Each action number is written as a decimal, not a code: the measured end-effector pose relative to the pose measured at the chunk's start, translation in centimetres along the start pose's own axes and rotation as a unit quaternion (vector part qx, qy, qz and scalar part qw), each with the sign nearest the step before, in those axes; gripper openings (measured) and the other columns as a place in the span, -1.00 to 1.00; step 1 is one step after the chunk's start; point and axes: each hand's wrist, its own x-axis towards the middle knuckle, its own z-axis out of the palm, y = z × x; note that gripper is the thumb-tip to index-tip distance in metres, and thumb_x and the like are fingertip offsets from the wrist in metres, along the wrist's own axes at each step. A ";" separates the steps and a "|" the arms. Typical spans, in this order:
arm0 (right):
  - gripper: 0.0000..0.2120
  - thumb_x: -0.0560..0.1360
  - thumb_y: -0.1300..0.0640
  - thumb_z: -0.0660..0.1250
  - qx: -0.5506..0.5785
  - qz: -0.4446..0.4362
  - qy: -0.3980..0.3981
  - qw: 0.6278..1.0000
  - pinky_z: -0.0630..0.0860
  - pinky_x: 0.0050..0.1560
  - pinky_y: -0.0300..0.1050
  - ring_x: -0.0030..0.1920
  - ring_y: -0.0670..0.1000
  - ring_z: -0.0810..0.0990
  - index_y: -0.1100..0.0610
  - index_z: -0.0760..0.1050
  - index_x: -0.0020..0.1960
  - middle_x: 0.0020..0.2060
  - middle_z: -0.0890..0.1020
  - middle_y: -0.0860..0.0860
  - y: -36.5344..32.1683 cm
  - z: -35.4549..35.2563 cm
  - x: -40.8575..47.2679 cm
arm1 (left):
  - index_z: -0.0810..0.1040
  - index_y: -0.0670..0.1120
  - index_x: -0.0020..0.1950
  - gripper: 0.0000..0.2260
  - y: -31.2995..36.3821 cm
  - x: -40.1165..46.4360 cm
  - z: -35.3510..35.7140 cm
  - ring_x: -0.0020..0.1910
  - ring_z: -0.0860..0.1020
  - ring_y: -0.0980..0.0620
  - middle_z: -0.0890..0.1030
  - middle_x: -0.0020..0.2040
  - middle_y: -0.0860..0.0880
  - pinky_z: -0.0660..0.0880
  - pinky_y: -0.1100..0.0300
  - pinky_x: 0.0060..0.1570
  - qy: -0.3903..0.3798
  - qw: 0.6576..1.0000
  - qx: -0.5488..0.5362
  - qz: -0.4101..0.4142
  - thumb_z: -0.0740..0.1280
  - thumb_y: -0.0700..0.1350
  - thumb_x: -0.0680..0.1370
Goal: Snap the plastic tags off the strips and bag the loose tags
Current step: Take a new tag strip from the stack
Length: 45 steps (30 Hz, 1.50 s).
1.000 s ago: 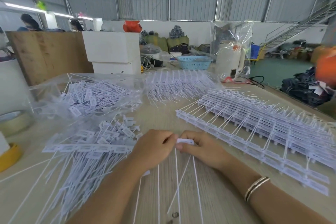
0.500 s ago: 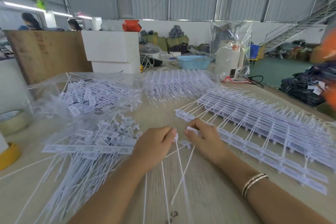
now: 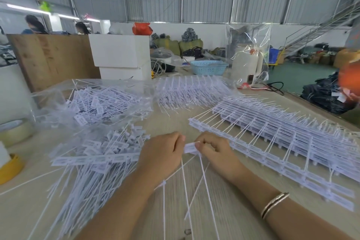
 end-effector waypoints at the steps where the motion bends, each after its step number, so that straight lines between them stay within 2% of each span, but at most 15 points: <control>1: -0.76 0.54 0.17 0.28 -0.007 -0.001 -0.006 1.000 0.29 0.22 0.22 -0.19 -0.17 0.45 -0.06 0.49 -0.27 -0.32 0.50 -0.19 -0.1 0.0 0.0 | 0.25 0.03 -0.36 -0.65 -0.1 0.0 -0.2 -0.51 0.30 0.14 0.33 -0.49 0.05 0.13 0.24 -0.49 -0.007 0.999 0.032 -0.007 0.04 0.04 0.63; 4: -0.79 0.54 0.11 0.26 -0.014 0.012 -0.063 0.998 0.24 0.24 0.13 -0.18 -0.15 0.44 -0.06 0.47 -0.27 -0.35 0.49 -0.17 0.0 0.4 -0.2 | 0.25 -0.02 -0.36 -0.63 0.1 -0.1 -0.1 -0.49 0.36 0.08 0.35 -0.48 0.03 0.18 0.21 -0.49 -0.025 0.997 0.074 -0.021 0.05 0.06 0.63; 7: -0.73 0.55 -0.02 0.29 -0.008 0.027 -0.113 0.993 0.25 0.21 -0.03 -0.09 -0.02 0.50 0.17 0.56 -0.14 -0.23 0.58 0.05 0.2 0.6 -0.3 | 0.31 -0.03 -0.23 -0.72 0.4 0.0 0.2 -0.39 0.44 -0.02 0.36 -0.44 0.04 0.24 0.13 -0.39 -0.020 0.999 0.030 -0.004 0.06 0.06 0.63; 10: -0.80 0.53 0.10 0.33 0.051 0.017 -0.106 0.993 0.33 -0.14 -0.21 -0.29 -0.07 0.43 0.19 0.56 -0.19 -0.32 0.51 0.09 0.0 0.4 -0.2 | 0.38 0.01 -0.07 -0.76 0.3 0.1 0.1 -0.31 0.38 0.00 0.39 -0.37 0.06 0.17 0.14 -0.26 0.019 0.989 0.141 0.038 -0.01 0.04 0.65; 12: -0.83 0.53 0.14 0.33 0.085 0.033 -0.087 0.992 0.30 -0.20 -0.21 -0.29 -0.08 0.40 0.20 0.55 -0.19 -0.33 0.48 0.05 0.1 0.3 -0.1 | 0.47 0.03 -0.07 -0.68 0.5 0.1 -0.3 -0.19 0.42 0.00 0.51 -0.30 0.07 0.14 0.11 -0.18 0.052 0.972 0.226 0.024 -0.05 0.05 0.63; 14: -0.83 0.54 0.16 0.32 0.115 0.044 -0.066 0.990 0.30 -0.17 -0.18 -0.26 -0.05 0.41 0.23 0.55 -0.18 -0.32 0.48 0.04 0.4 0.1 0.0 | 0.52 0.04 -0.15 -0.58 0.8 0.1 -0.3 -0.17 0.45 0.00 0.59 -0.26 0.05 0.20 0.08 -0.13 0.036 0.971 0.236 0.001 -0.09 0.12 0.60; 17: -0.78 0.53 0.16 0.32 0.125 0.037 -0.061 0.990 0.30 -0.16 -0.19 -0.23 -0.02 0.42 0.34 0.55 -0.13 -0.27 0.49 0.12 0.6 0.0 0.1 | 0.46 0.03 -0.24 -0.61 1.0 0.1 0.3 -0.29 0.44 -0.01 0.52 -0.36 0.03 0.29 0.09 -0.10 0.000 0.988 0.152 -0.008 -0.04 0.15 0.60; 21: -0.80 0.54 0.15 0.32 0.122 0.021 -0.064 0.990 0.33 -0.15 -0.19 -0.21 -0.02 0.45 0.31 0.56 -0.09 -0.25 0.53 0.20 0.6 0.1 0.1 | 0.26 0.00 -0.42 -0.61 0.2 0.3 0.6 -0.44 0.35 0.05 0.31 -0.52 0.02 0.22 0.13 -0.32 -0.006 0.997 -0.075 -0.026 0.19 0.03 0.60; 25: -0.88 0.54 0.18 0.32 0.078 -0.021 -0.026 0.996 0.38 -0.13 -0.16 -0.24 0.00 0.49 0.21 0.59 -0.09 -0.22 0.59 0.21 0.3 0.3 0.2 | 0.36 -0.05 -0.39 -0.65 -0.3 0.8 0.9 -0.45 0.32 0.10 0.35 -0.46 0.03 0.20 0.25 -0.40 -0.030 0.977 -0.198 -0.075 0.20 -0.04 0.61; 29: -0.90 0.54 0.19 0.33 0.008 -0.062 0.026 0.998 0.34 0.07 0.04 -0.21 -0.05 0.55 0.14 0.60 -0.12 -0.25 0.62 0.06 0.5 0.7 0.4 | 0.41 -0.06 -0.37 -0.65 -0.4 1.0 1.1 -0.48 0.39 0.20 0.41 -0.52 0.11 0.25 0.34 -0.42 -0.035 0.953 -0.278 -0.114 0.17 -0.04 0.62; 33: -0.78 0.56 0.17 0.30 -0.006 -0.058 0.042 0.997 0.18 0.06 -0.15 -0.20 -0.23 0.51 -0.10 0.48 -0.20 -0.34 0.55 -0.14 0.1 0.9 0.3 | 0.46 -0.13 -0.32 -0.66 -0.1 1.0 1.1 -0.49 0.46 0.34 0.42 -0.55 0.12 0.28 0.40 -0.44 -0.026 0.943 -0.306 -0.127 0.17 -0.04 0.62; 36: -0.87 0.56 0.26 0.27 0.107 -0.049 0.027 0.993 0.38 -0.10 -0.30 -0.28 -0.21 0.51 0.16 0.55 -0.14 -0.32 0.57 -0.07 0.1 0.8 0.2 | 0.45 -0.05 -0.34 -0.66 0.3 0.8 1.0 -0.49 0.46 0.32 0.46 -0.55 0.15 0.29 0.42 -0.44 -0.014 0.940 -0.318 -0.125 0.17 -0.04 0.62; 39: -0.81 0.56 0.32 0.24 0.205 -0.036 0.010 0.978 0.43 -0.20 -0.29 -0.32 -0.17 0.51 0.15 0.55 -0.17 -0.33 0.59 -0.07 0.0 0.6 0.2 | 0.49 0.00 -0.34 -0.65 0.7 0.6 0.7 -0.46 0.44 0.27 0.53 -0.47 0.17 0.32 0.37 -0.37 -0.022 0.936 -0.331 -0.121 0.15 -0.03 0.63; 42: -0.81 0.56 0.31 0.20 0.286 -0.018 0.040 0.957 0.44 -0.20 -0.21 -0.33 -0.05 0.47 0.19 0.55 -0.15 -0.33 0.59 -0.01 0.3 0.0 0.4 | 0.56 0.03 -0.33 -0.62 0.5 0.6 0.1 -0.38 0.52 0.33 0.63 -0.36 0.14 0.35 0.20 -0.28 0.001 0.903 -0.392 -0.175 0.13 -0.02 0.64; 45: -0.79 0.59 0.27 0.18 0.236 0.012 0.040 0.971 0.42 -0.12 -0.25 -0.28 -0.08 0.47 0.18 0.52 -0.18 -0.32 0.56 -0.08 0.8 -0.3 0.6 | 0.56 0.02 -0.37 -0.60 0.1 0.5 -0.1 -0.41 0.51 0.33 0.61 -0.40 0.14 0.42 0.31 -0.31 0.026 0.909 -0.384 -0.160 0.14 -0.05 0.64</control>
